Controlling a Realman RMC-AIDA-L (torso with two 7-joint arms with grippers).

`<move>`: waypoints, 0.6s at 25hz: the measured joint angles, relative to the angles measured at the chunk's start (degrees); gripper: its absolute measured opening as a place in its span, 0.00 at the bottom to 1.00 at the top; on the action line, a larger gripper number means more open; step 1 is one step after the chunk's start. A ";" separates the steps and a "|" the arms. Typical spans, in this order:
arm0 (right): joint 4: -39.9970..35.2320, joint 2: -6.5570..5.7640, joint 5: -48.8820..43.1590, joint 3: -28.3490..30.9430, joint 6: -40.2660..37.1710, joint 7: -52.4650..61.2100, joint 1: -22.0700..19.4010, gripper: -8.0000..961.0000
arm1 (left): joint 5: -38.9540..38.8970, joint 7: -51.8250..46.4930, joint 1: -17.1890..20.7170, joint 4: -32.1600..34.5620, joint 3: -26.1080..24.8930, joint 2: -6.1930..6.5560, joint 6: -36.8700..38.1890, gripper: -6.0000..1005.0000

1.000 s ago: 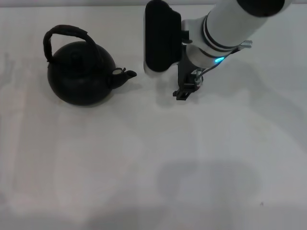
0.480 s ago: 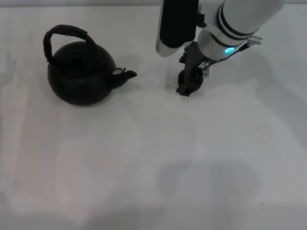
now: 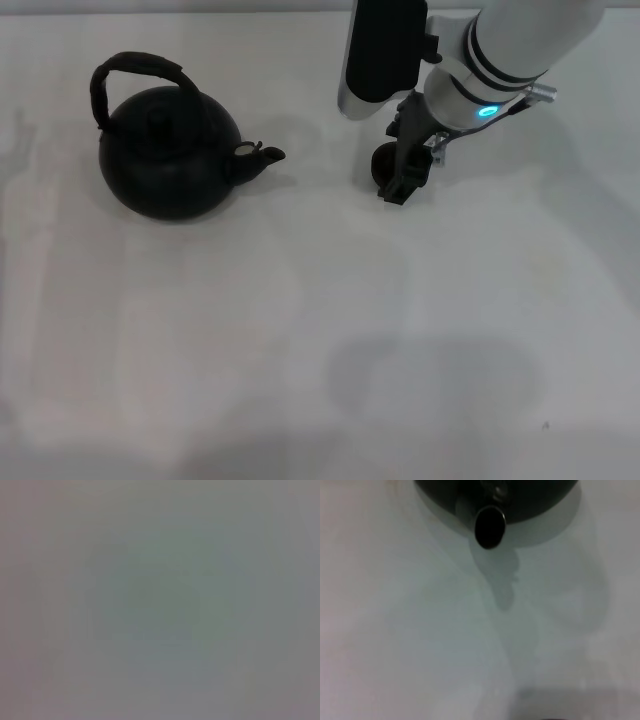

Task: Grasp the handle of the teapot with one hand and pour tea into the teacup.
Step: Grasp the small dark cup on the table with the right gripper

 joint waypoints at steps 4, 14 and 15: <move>0.48 0.00 0.00 0.08 -0.13 0.01 0.02 0.83 | 0.00 0.02 0.04 0.05 0.00 -0.02 -0.03 0.86; 0.66 -0.01 -0.33 0.07 0.13 0.42 -0.20 0.80 | 0.00 0.05 -0.09 -0.17 0.00 0.10 -0.08 0.86; 0.56 -0.01 -0.35 0.06 0.21 0.48 -0.21 0.79 | 0.00 0.05 -0.10 -0.21 0.00 0.12 -0.08 0.86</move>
